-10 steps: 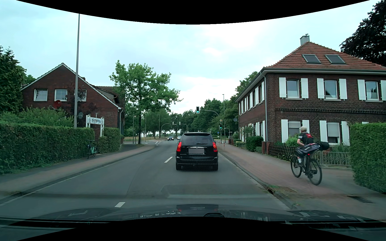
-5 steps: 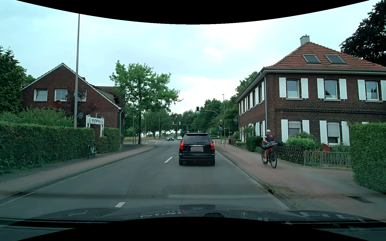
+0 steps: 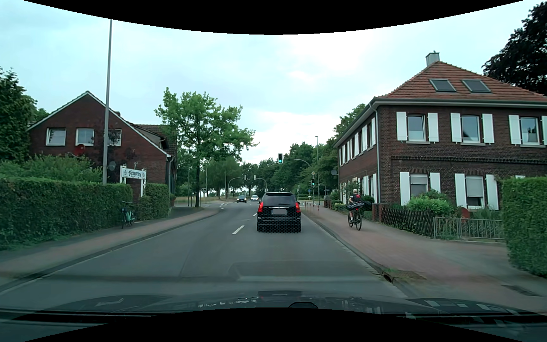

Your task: Follow the waypoints while adhering to traffic rules and regulations

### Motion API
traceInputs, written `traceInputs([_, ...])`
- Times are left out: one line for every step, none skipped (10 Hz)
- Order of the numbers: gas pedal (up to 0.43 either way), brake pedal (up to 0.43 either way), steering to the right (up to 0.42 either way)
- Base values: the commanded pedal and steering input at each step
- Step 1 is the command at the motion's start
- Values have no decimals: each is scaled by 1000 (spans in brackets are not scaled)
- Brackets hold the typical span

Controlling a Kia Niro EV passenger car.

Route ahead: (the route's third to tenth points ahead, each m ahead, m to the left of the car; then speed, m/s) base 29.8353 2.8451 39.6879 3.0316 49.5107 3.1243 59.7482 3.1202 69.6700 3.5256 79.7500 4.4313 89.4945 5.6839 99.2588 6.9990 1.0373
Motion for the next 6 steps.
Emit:
traceInputs([398, 0, -2])
traceInputs([398, 0, -1])
traceInputs([398, 0, -1])
traceInputs([398, 0, 0])
traceInputs([398, 0, -1])
traceInputs([398, 0, -1])
